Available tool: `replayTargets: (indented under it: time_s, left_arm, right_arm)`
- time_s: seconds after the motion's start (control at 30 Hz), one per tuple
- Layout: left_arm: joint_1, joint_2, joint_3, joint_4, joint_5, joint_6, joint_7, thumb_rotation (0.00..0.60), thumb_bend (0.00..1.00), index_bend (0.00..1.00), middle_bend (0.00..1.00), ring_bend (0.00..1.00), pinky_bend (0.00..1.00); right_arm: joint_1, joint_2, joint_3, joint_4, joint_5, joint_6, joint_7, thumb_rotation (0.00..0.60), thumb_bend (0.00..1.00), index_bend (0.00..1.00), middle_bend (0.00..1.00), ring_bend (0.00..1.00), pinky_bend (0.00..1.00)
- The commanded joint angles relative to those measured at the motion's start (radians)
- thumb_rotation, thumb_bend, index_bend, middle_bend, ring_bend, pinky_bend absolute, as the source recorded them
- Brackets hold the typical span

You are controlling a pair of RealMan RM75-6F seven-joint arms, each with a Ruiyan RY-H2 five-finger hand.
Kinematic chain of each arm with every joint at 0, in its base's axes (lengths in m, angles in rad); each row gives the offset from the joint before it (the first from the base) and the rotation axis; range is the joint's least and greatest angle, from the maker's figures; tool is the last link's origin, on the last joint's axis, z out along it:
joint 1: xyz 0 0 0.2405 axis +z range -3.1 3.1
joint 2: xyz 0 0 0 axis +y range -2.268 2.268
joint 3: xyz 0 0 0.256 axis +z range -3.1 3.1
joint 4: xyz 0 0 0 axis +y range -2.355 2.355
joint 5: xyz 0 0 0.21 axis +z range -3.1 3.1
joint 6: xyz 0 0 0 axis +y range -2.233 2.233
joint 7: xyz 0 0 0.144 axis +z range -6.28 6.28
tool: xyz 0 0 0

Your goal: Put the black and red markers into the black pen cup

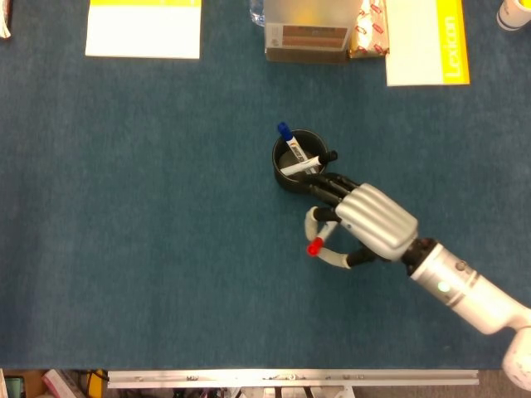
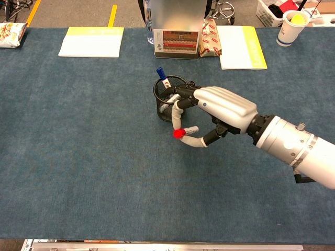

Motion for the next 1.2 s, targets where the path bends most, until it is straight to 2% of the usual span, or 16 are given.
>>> replayTargets:
  time_s: [0.03,0.3,0.6,1.2]
  left_arm:
    - [-0.001,0.000,-0.001,0.001,-0.003,-0.002,0.000,0.600,0.22,0.37,0.01,0.00,0.03]
    - [-0.002,0.002,-0.004,0.005,-0.014,-0.008,-0.007,0.600,0.22,0.36,0.01,0.00,0.03]
    - [-0.006,-0.002,-0.004,0.011,-0.024,-0.019,0.001,0.600,0.22,0.37,0.01,0.00,0.03]
    - [-0.009,-0.007,-0.003,0.015,-0.031,-0.030,0.009,0.600,0.22,0.36,0.01,0.00,0.03]
  right_arm:
    - [0.013,-0.042,0.015,0.042,-0.019,0.031,0.049,0.600,0.29,0.65,0.16,0.09,0.14]
    - [0.027,-0.105,0.042,0.109,-0.015,0.086,0.169,0.600,0.32,0.65,0.16,0.09,0.14]
    - [0.062,-0.143,0.072,0.112,0.007,0.084,0.241,0.600,0.32,0.65,0.16,0.09,0.14]
    - [0.103,-0.143,0.128,0.071,-0.004,0.144,0.200,0.600,0.32,0.65,0.16,0.09,0.14]
